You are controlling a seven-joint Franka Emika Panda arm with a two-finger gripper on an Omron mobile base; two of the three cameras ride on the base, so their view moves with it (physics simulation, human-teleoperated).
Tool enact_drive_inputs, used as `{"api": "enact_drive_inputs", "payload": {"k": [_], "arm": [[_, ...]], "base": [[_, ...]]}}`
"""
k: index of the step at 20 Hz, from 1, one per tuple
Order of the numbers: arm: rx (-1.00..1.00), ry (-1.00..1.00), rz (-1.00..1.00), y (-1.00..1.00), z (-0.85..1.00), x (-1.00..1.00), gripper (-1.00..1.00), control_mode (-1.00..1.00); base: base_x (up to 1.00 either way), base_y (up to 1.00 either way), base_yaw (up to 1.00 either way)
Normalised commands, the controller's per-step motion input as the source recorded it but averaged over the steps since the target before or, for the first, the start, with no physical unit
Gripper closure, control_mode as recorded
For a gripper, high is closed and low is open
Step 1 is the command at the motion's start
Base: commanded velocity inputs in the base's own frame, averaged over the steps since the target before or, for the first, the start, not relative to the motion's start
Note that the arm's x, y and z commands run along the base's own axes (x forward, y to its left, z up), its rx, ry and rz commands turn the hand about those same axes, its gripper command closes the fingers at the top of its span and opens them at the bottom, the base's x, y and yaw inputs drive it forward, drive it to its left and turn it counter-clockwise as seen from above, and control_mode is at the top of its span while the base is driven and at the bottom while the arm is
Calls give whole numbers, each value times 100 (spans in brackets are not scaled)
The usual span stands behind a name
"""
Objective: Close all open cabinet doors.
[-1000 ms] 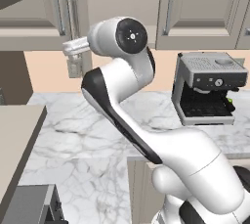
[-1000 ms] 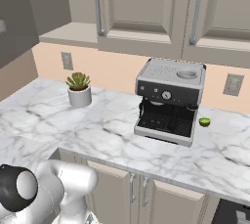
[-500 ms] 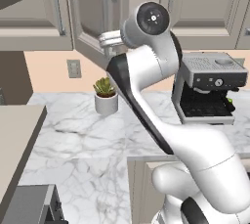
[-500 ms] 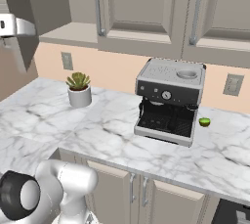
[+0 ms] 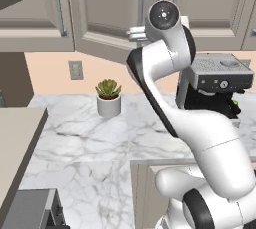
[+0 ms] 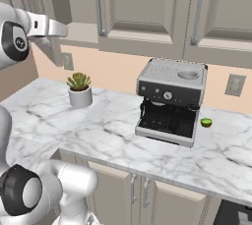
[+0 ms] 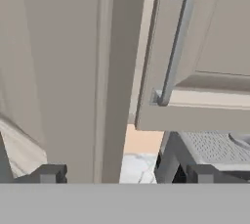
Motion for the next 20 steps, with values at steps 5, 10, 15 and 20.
{"api": "enact_drive_inputs", "payload": {"k": [5, 10, 15, 20], "arm": [[2, -31, -7, -69, -6, 89, -100, -100], [1, -25, -5, -89, -12, 69, -100, -100], [8, 4, -8, -40, 58, 98, -100, -100], [9, 18, -13, -1, 82, 91, -100, -100]], "base": [[0, 0, 0], [0, 0, 0], [0, 0, 0], [0, 0, 0]]}}
